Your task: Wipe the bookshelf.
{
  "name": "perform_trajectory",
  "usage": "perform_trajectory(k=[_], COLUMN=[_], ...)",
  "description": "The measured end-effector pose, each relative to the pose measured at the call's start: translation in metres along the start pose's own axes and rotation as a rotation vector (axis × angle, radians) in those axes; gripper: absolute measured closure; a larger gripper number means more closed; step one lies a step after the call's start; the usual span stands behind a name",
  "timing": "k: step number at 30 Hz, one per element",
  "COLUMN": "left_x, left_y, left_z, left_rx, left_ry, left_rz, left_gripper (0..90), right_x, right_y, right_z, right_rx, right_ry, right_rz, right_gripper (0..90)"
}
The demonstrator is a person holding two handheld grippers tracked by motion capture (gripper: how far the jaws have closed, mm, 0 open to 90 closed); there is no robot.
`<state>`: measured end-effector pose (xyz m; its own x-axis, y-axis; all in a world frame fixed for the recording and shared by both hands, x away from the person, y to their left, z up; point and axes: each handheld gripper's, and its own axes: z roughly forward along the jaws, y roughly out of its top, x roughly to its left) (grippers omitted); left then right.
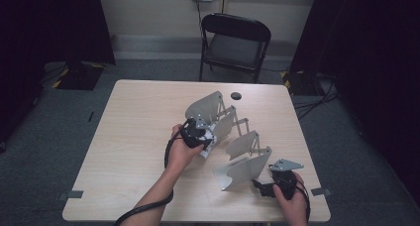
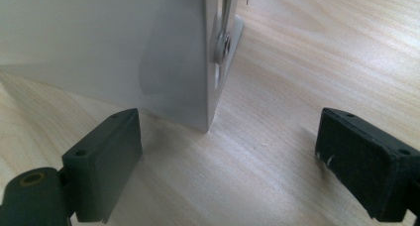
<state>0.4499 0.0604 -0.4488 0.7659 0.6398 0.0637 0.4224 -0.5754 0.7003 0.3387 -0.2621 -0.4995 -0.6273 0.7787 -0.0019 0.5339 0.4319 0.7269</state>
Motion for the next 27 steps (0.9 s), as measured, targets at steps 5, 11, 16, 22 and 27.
perform_trajectory(k=[5,11,16,22,27], left_x=[0.000,-0.009,-0.014,-0.006,-0.003], left_y=[-0.010,-0.023,-0.037,-0.037,-0.031], left_z=[0.000,-0.004,0.004,0.001,-0.006], left_rx=[0.005,0.014,0.035,0.061,0.033], left_ry=[0.015,0.015,0.016,0.083,0.085], left_rz=[-0.024,-0.056,-0.066,-0.051,-0.067], left_gripper=[53.8,45.3,40.4,42.0,44.6], right_x=[0.000,0.000,0.000,0.000,0.000], right_y=[0.000,0.000,0.000,0.000,0.000], right_z=[0.000,0.000,0.000,0.000,0.000], right_rx=[0.000,0.000,0.000,0.000,0.000], right_ry=[0.000,0.000,0.000,-0.001,-0.001], right_rz=[0.000,0.000,-0.001,0.000,0.000], right_gripper=[10.2,10.1,10.1,10.1,10.1])
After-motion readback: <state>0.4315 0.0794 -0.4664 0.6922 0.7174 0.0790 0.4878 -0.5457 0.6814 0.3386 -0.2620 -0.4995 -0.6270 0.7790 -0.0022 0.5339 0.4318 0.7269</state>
